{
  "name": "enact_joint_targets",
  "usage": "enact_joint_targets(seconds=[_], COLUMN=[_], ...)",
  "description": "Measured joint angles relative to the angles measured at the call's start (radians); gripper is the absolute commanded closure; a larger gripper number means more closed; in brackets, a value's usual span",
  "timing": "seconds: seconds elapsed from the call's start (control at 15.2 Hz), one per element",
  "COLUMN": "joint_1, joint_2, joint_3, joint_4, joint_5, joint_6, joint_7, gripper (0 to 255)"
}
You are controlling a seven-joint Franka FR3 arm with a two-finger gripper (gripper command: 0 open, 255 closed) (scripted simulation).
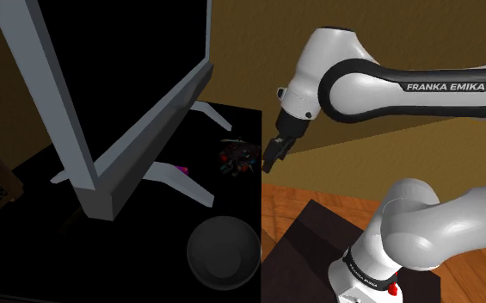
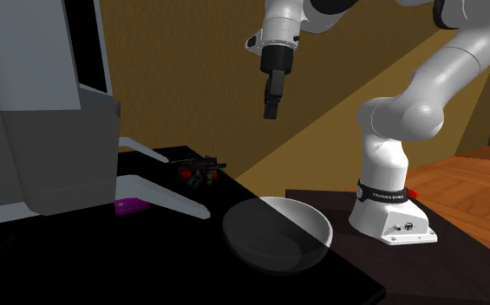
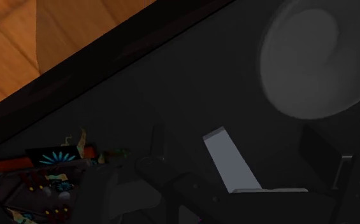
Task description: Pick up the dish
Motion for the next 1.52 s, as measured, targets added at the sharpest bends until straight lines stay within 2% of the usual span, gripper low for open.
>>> enact_joint_targets(seconds=[0.46, 0.79, 1.39, 1.45, 1.52], joint_1=[0.07, 0.129, 0.162, 0.163, 0.163], joint_2=[0.104, 0.241, 0.38, 0.385, 0.387], joint_3=[0.082, 0.138, 0.161, 0.162, 0.162], joint_4=[-0.13, -0.18, -0.226, -0.226, -0.227], joint_5=[0.115, 0.209, 0.272, 0.274, 0.275], joint_6=[0.228, 0.416, 0.6, 0.606, 0.609], joint_7=[0.059, 0.085, 0.06, 0.059, 0.059], gripper=[0, 0, 0, 255, 255])
